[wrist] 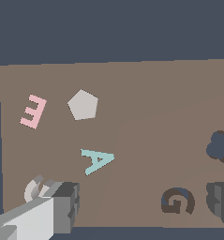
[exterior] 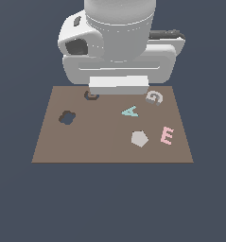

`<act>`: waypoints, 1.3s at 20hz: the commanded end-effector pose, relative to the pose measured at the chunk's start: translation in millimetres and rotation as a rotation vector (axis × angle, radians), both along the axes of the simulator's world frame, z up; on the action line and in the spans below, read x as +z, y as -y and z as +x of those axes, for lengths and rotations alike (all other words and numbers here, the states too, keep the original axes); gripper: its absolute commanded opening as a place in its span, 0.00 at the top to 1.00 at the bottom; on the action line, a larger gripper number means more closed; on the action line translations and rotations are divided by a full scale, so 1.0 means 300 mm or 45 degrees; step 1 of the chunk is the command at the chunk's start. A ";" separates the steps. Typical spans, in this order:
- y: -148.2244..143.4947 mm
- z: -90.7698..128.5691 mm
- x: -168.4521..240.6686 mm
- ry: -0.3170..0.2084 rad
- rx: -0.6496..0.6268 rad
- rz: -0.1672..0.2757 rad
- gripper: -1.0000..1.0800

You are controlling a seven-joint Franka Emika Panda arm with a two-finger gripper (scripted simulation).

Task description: Insert a designated object into the corresponding slot on a board.

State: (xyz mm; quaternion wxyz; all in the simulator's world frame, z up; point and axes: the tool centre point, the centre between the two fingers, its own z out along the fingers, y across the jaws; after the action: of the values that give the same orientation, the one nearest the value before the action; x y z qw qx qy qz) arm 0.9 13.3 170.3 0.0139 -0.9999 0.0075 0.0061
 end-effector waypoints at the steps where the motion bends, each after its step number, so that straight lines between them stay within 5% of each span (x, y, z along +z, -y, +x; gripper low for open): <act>1: 0.000 0.000 0.000 0.000 0.000 0.000 0.04; 14: -0.091 -0.002 -0.059 0.005 0.220 -0.002 0.04; 26: -0.324 -0.089 -0.225 0.020 0.826 -0.010 0.04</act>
State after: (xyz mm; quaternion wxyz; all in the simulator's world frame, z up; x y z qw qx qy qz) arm -19.9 100.7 110.4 0.0080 -0.9607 -0.2773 0.0029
